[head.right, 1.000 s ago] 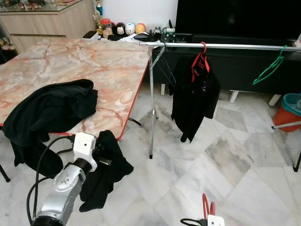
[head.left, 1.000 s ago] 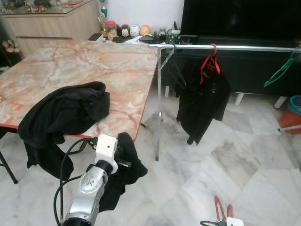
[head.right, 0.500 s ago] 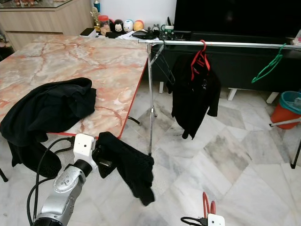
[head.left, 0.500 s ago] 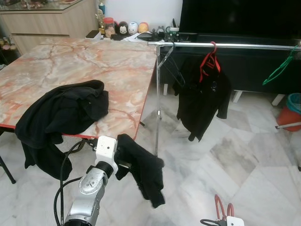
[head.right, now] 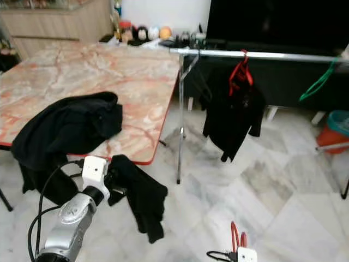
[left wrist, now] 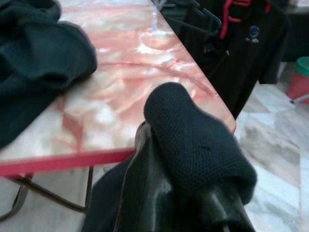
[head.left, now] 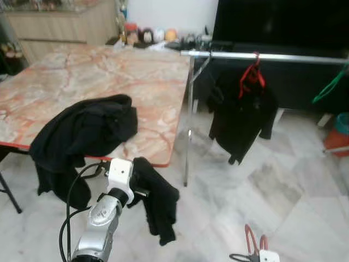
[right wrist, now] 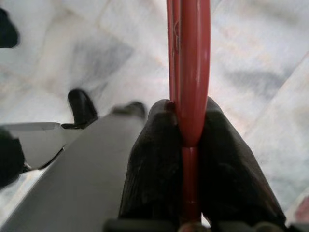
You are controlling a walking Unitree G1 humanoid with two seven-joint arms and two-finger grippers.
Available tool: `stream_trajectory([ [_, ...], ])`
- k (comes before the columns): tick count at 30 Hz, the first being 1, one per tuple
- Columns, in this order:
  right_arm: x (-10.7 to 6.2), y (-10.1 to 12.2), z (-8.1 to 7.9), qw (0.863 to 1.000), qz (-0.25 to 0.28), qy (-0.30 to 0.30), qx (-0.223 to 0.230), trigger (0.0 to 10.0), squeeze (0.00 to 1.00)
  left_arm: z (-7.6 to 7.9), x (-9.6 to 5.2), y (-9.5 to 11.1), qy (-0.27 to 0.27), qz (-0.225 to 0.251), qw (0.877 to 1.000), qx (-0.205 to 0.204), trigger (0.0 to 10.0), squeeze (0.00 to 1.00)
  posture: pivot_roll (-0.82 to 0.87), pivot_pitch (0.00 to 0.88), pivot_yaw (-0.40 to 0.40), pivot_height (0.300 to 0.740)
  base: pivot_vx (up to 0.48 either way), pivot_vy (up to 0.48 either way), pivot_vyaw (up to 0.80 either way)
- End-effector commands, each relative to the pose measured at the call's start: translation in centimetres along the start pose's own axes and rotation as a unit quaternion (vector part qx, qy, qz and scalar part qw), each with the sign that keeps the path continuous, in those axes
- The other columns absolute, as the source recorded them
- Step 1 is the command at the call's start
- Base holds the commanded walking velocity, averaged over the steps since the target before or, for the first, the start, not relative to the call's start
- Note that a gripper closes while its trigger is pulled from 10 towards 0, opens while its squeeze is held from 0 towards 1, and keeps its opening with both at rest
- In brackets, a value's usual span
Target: Hang hanger
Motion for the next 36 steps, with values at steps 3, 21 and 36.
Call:
stream_trajectory([
  [3, 0.0, -0.3, 0.0, 1.0, -0.004, -0.003, 0.005, 10.0, 0.0, 0.3, 0.2, 0.9, -0.006, 0.02, 1.0, -0.004, 10.0, 0.0, 0.09, 0.0, 0.027, 0.74, 0.0, 0.316, 0.0],
  [21, 0.0, -0.2, 0.0, 1.0, -0.001, -0.003, 0.005, 10.0, 0.0, 0.9, 0.5, 1.8, -0.024, 0.033, 0.999, 0.008, 10.0, 0.0, 0.09, 0.0, 0.028, 0.74, 0.0, 0.189, 0.0],
  [36, 0.0, -0.2, 0.0, 1.0, -0.001, -0.004, 0.004, 10.0, 0.0, 1.1, 1.8, 7.7, 0.002, 0.136, 0.991, 0.0, 10.0, 0.0, 0.09, 0.0, 0.024, 0.74, 0.0, 0.0, 0.0],
])
Point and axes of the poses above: a point about 5 cm out from each wrist's last joint towards the gripper, its own x axis pointing out of the wrist towards the gripper, its own y axis along the axis of the wrist's last joint, z = x × y, the point moved 1 cm from there along x, pointing out of the wrist towards the gripper
